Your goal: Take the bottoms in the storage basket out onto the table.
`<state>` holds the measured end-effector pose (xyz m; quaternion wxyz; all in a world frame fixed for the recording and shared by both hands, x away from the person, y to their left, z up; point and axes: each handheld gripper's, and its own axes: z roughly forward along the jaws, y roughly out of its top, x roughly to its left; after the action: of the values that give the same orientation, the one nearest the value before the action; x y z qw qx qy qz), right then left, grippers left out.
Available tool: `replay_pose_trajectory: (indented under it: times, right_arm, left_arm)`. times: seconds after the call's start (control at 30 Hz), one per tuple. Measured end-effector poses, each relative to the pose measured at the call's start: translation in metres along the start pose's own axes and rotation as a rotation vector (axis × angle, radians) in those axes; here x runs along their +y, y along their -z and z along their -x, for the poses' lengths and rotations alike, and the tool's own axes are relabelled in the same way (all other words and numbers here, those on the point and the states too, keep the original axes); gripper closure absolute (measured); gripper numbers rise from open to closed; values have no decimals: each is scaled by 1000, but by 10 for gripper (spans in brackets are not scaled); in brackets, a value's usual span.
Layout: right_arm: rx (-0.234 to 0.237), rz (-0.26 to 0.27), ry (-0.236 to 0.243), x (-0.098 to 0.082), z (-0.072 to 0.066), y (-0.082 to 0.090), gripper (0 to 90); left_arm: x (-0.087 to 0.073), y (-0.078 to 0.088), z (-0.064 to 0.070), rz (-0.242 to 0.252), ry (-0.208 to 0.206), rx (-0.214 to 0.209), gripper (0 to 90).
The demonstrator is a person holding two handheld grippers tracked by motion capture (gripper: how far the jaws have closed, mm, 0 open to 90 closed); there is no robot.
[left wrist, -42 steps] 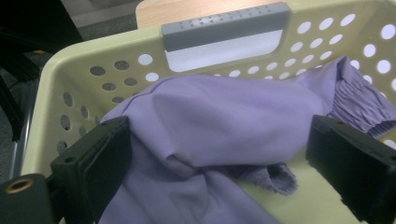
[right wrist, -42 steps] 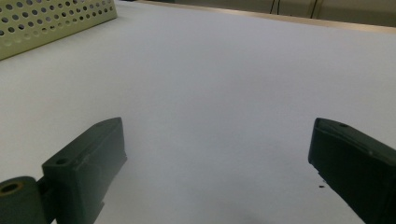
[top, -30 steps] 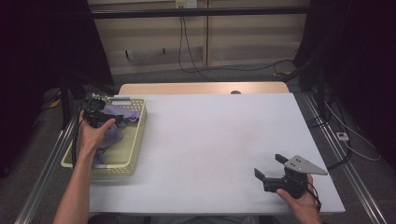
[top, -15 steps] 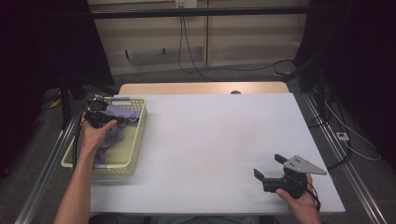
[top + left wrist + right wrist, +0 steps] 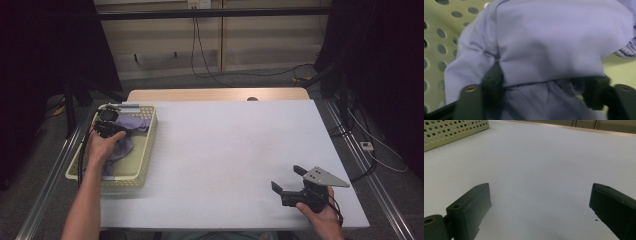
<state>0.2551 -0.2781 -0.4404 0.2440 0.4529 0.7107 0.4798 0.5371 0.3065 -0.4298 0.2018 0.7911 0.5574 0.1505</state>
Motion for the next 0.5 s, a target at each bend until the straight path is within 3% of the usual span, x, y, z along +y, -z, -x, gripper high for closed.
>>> replay_pose_trajectory:
  times: [0.03, 0.1, 0.13, 0.2, 0.23, 0.3, 0.4, 0.5]
  right_arm:
    - [0, -1, 2, 0, 0, 0, 38]
    - [0, -2, 3, 0, 0, 0, 38]
    - [-2, -3, 4, 0, 0, -1, 38]
    - [-2, -2, 3, 0, -1, -1, 38]
    - [-3, -4, 3, 0, -1, -1, 39]
    - [-2, -5, 4, 0, 0, 0, 38]
    - [0, -5, 4, 0, 0, 0, 38]
    - [0, -6, 2, 0, 0, 0, 38]
  left_arm:
    - [-2, 0, -1, -18, 13, -36, 459]
    - [-2, -1, -1, -20, 23, -52, 507]
    - [-3, 0, -2, -25, 41, -47, 577]
    - [-2, 1, -2, -40, 39, -43, 647]
    - [-2, 1, -3, -35, 67, -49, 663]
    - [-2, 3, -3, -41, 76, -47, 736]
    - [-3, 5, -3, -58, 66, -54, 789]
    - [-4, 7, 0, -53, 83, -59, 802]
